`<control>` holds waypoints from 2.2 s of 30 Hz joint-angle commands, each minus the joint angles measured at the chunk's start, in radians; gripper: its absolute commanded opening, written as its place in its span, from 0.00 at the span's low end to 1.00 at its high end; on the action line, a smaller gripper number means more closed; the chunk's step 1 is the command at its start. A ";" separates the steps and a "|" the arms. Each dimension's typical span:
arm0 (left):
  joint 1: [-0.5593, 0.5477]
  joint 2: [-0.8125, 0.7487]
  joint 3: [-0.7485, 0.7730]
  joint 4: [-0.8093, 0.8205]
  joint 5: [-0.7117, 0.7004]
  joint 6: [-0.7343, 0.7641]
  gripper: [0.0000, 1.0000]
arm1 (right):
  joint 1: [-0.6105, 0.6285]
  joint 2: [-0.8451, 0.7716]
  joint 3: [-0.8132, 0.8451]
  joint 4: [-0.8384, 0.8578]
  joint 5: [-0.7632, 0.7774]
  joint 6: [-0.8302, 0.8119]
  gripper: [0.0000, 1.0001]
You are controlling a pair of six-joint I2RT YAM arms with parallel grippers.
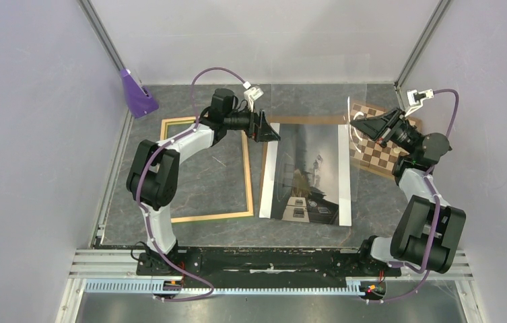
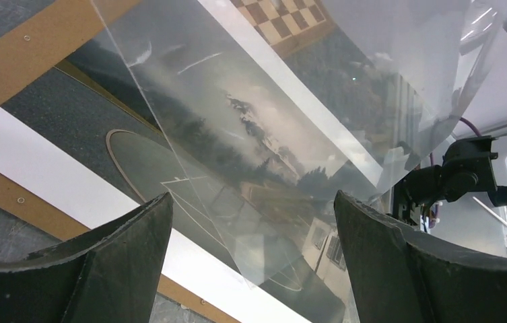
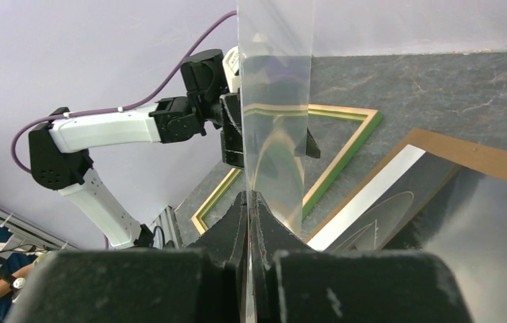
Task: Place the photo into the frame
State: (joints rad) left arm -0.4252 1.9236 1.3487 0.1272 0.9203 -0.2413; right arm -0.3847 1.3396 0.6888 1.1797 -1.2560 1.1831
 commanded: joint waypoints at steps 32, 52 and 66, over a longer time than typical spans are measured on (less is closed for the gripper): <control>-0.014 -0.105 -0.138 0.440 0.129 -0.365 0.55 | 0.009 -0.077 0.032 0.085 0.040 0.080 0.00; -0.014 -0.193 -0.144 0.343 0.140 -0.334 0.02 | 0.009 -0.095 0.003 -0.050 0.041 -0.064 0.00; 0.001 -0.367 -0.210 0.180 0.113 -0.315 0.02 | 0.009 -0.141 0.058 -0.535 0.073 -0.462 0.58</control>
State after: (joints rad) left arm -0.4343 1.6321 1.1484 0.3481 1.0481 -0.5831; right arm -0.3809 1.2297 0.6975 0.7685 -1.1980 0.8528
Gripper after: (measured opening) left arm 0.037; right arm 0.518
